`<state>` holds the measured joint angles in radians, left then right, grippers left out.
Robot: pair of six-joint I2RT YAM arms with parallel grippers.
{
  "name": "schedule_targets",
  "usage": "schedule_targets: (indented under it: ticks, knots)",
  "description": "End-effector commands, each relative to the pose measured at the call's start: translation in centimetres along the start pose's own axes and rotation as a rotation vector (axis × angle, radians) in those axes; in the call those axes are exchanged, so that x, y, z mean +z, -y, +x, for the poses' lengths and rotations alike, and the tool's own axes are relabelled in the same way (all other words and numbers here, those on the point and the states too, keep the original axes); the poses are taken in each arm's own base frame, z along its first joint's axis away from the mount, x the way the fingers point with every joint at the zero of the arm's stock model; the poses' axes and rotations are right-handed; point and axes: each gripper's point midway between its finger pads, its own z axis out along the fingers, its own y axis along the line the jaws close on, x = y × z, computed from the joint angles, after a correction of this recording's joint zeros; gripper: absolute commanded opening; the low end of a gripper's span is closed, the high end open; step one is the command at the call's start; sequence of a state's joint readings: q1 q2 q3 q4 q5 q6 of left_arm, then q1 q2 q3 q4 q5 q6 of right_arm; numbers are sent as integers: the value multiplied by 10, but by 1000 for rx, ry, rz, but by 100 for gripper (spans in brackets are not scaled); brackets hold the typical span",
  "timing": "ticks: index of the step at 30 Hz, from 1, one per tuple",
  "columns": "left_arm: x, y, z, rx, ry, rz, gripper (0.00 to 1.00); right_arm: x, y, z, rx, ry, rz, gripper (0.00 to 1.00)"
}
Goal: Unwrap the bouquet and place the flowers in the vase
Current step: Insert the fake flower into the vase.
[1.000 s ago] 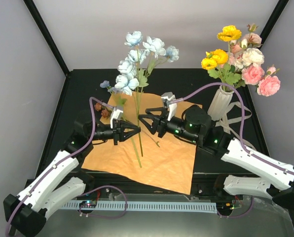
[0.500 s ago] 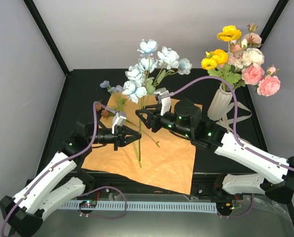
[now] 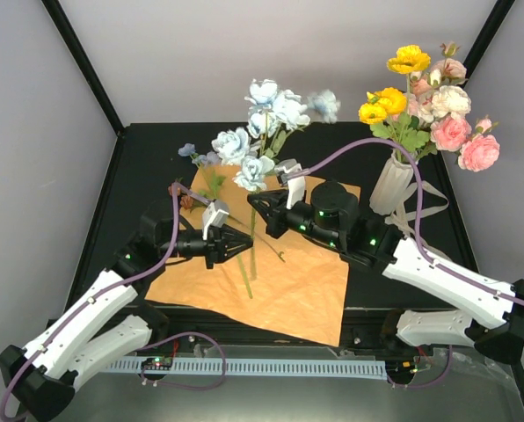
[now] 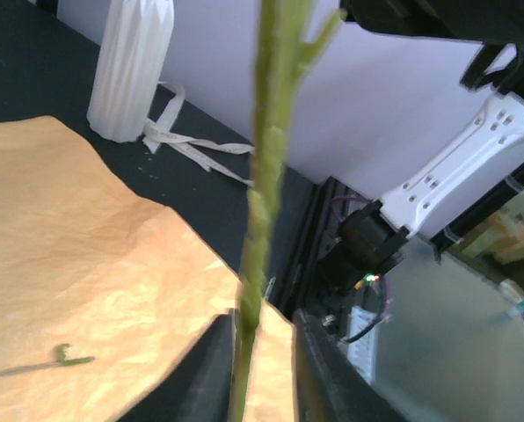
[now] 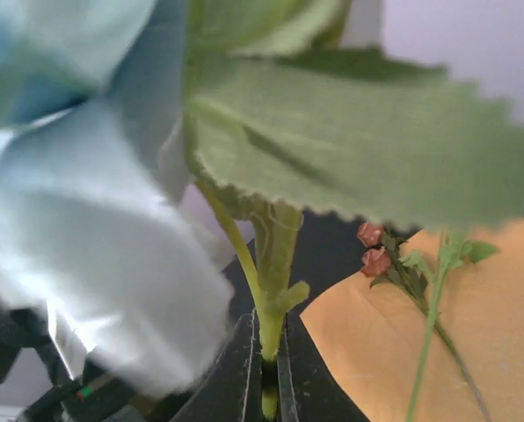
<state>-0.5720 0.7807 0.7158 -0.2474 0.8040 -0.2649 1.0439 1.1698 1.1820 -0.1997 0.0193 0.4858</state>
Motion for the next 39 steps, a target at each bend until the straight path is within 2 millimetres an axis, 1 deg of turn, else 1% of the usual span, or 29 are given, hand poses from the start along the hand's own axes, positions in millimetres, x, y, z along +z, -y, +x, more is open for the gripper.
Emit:
schedule_targets:
  ticks: [1,4,5,6,7,8,12,15,18,23,26,30,35,39]
  knots:
    - [-5,0,-11,42,18,-50,30,-11,4,-18,-82,109,14,1]
    - [-9,-9,-14,39,37,-124,63,-17,14,-21,-170,157,67,1]
    - [-11,-13,-14,39,44,-152,70,-20,17,-22,-209,168,82,1]
    - [-13,-15,-14,44,49,-174,80,-22,21,-20,-242,179,102,1]
    - [-15,-18,-14,48,52,-194,94,-27,25,-24,-274,205,124,1]
    - [-17,-20,-13,50,55,-214,98,-31,30,-25,-312,225,153,1]
    - [-27,-30,-10,66,49,-307,99,-53,56,-36,-422,313,326,1]
    - [-32,-33,-9,88,43,-341,99,-63,73,-43,-534,338,453,1]
    - [-35,-35,-6,109,46,-361,99,-78,95,-60,-575,375,587,1]
    - [-36,-39,2,125,48,-377,99,-106,126,-85,-577,447,694,1]
    - [-35,-41,7,125,36,-372,99,-128,138,-97,-583,508,759,1]
    - [-37,-43,8,139,33,-390,99,-162,155,-110,-566,593,857,1]
    - [-38,-41,6,152,43,-389,99,-203,163,-125,-558,709,926,1]
    - [-39,-41,6,153,45,-389,99,-224,169,-131,-554,738,990,1]
